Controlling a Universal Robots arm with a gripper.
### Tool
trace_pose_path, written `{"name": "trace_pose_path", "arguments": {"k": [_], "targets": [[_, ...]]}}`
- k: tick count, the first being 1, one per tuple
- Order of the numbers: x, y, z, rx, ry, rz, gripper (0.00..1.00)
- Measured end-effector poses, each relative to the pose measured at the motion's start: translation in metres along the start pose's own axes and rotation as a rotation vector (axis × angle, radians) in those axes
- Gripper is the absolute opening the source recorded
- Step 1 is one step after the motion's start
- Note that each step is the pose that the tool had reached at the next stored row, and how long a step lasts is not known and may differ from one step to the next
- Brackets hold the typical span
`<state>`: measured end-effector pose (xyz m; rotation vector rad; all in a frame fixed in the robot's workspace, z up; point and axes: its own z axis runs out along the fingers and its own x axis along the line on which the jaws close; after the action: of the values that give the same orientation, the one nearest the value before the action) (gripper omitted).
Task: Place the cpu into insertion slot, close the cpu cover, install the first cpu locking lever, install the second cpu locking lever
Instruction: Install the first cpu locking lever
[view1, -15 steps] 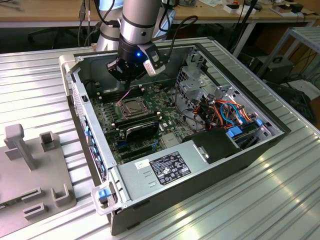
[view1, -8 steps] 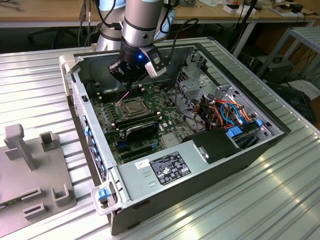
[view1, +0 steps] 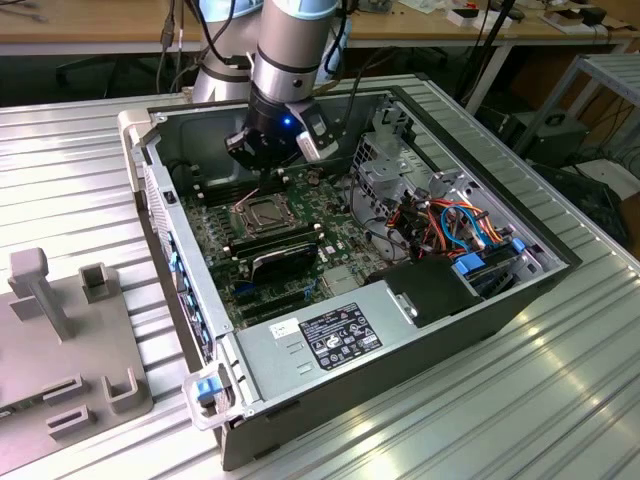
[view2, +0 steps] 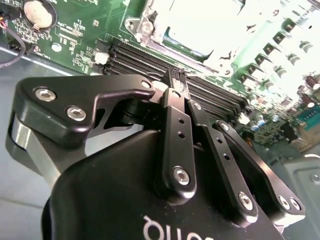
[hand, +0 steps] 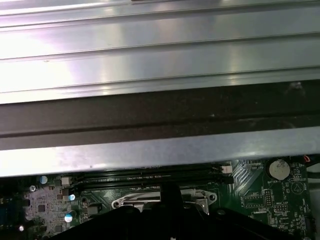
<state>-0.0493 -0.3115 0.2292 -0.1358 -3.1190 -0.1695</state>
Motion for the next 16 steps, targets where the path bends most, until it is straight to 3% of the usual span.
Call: {"name": "trace_pose_path", "arguments": {"k": [9, 16], "targets": [[-0.0105, -0.0003, 0.0134, 0.0000, -0.0004, 0.000, 0.11], [-0.0106, -0.0003, 0.0142, 0.0000, -0.0004, 0.000, 0.11]]}}
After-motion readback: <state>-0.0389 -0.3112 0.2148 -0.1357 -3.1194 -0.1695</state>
